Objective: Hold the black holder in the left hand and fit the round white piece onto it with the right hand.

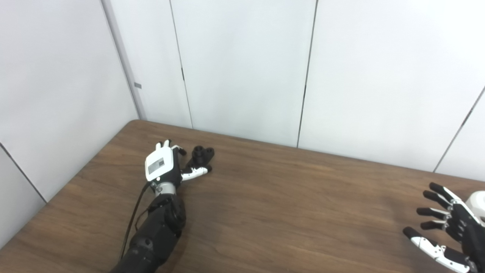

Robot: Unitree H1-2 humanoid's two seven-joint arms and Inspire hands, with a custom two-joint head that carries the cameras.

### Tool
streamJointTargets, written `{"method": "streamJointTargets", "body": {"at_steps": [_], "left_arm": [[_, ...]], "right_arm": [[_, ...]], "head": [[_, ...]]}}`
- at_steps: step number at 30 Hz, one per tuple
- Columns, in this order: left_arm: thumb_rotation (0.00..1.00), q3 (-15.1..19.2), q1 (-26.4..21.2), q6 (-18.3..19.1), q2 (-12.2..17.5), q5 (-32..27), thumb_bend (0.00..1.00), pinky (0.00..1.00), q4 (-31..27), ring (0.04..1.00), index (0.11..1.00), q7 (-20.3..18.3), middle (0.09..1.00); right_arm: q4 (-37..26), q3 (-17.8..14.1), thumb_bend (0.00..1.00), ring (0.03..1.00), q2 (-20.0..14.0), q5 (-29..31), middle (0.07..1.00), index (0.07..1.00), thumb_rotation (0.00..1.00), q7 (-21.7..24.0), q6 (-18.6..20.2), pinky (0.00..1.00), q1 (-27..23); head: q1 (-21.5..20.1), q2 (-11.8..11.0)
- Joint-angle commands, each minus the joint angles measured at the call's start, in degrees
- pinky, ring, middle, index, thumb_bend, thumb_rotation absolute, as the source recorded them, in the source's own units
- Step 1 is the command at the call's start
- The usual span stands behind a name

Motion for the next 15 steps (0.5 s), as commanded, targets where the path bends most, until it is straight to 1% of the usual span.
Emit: {"method": "streamJointTargets", "body": {"at_steps": [1,5,9,12,14,15], "left_arm": [[0.41,-1.0,-1.2,-0.5,-0.5,-0.8,0.94,0.86,1.7,0.997,0.684,-1.1,0.959],[0.39,-1.3,-1.6,-1.2,-1.0,-2.0,0.93,0.88,3.2,0.999,0.678,-0.7,0.961],[0.39,-1.7,-1.9,-1.7,-1.3,-2.5,0.94,0.89,4.6,1.000,0.679,0.2,0.959],[0.40,-2.1,-2.0,-1.8,-1.4,-2.7,0.94,0.89,5.1,1.000,0.686,-0.1,0.958],[0.41,-2.3,-2.1,-1.7,-1.4,-3.1,0.93,0.90,5.3,1.000,0.689,-0.5,0.958],[0.40,-2.3,-2.1,-1.6,-1.5,-3.3,0.92,0.92,5.4,1.000,0.697,-0.7,0.963]], "right_arm": [[-2.5,-0.5,0.36,0.688,-0.9,-0.6,0.826,0.859,0.14,-0.2,-0.4,0.55,-0.9],[-2.9,-0.7,0.36,0.696,-0.8,-0.5,0.828,0.863,0.14,-0.2,-0.1,0.56,-0.8],[-2.9,-0.8,0.36,0.698,-0.8,-0.4,0.828,0.863,0.09,-0.2,-0.2,0.57,-0.8],[-3.2,-0.7,0.36,0.701,-0.9,-0.5,0.832,0.866,0.06,0.0,0.3,0.57,-0.7],[-3.2,-0.7,0.36,0.704,-0.8,-0.6,0.832,0.867,0.07,-0.1,0.3,0.58,-0.7],[-3.1,-0.7,0.36,0.704,-0.9,-0.7,0.832,0.868,0.07,-0.2,0.2,0.58,-0.7]], "head": [[0.0,0.1],[-0.1,0.2],[-0.2,0.4],[-0.3,0.6],[-0.3,0.6],[-0.2,0.6]]}}
